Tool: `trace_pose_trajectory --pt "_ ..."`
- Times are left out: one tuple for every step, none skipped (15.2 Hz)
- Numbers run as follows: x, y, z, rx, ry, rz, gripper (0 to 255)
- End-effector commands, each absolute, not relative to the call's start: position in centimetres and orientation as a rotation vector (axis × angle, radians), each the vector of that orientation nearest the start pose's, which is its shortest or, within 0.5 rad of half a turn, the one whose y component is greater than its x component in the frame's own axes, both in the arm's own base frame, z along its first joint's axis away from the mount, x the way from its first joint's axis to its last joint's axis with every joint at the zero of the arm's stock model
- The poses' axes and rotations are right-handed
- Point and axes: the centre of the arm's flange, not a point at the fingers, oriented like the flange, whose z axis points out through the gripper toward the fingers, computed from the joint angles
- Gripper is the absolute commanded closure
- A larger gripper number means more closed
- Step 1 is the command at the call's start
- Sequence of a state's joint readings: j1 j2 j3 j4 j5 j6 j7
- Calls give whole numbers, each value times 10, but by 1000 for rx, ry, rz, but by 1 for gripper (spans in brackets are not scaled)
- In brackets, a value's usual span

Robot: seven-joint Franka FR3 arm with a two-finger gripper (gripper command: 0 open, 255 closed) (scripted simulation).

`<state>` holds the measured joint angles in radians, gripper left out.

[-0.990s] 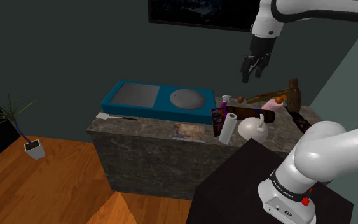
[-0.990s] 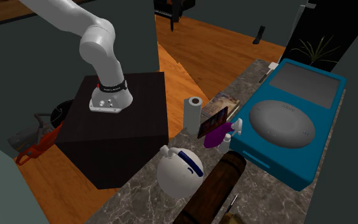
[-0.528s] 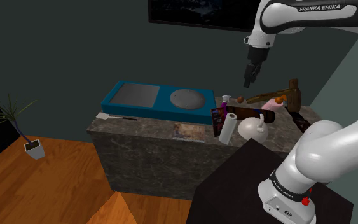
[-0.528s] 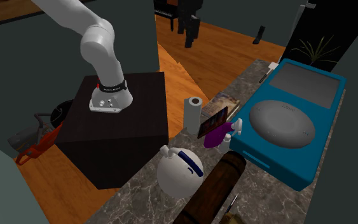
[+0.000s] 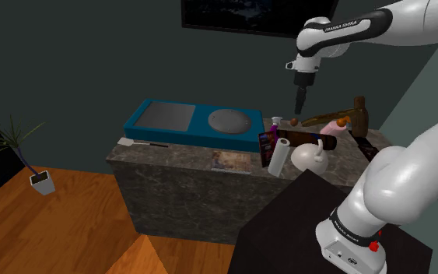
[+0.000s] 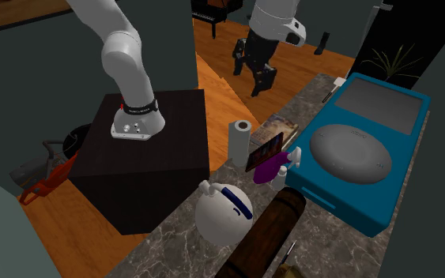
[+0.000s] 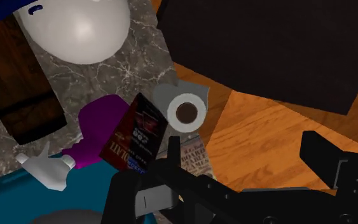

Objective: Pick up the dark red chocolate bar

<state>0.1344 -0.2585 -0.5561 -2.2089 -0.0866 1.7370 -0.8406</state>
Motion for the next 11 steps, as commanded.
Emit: trace_pose_trajectory --pt "425 -213 431 -2804 -803 272 0" --pt "434 -219 421 -2775 -851 280 0" --pt "442 -224 410 -2746 -898 289 0" --pt "451 -230 399 -2717 -944 297 0" --pt "460 -235 388 -2686 -990 305 0" --pt "469 -239 376 -2655 -1035 313 0" --pt "478 -243 365 -2623 -1079 321 0" --pt "487 -246 354 -2590 -1123 329 0" --pt "496 -249 342 -2557 -1166 337 0" --pt "506 -251 330 -2523 -1208 344 0" --pt "515 -253 318 -2488 -1250 351 0"
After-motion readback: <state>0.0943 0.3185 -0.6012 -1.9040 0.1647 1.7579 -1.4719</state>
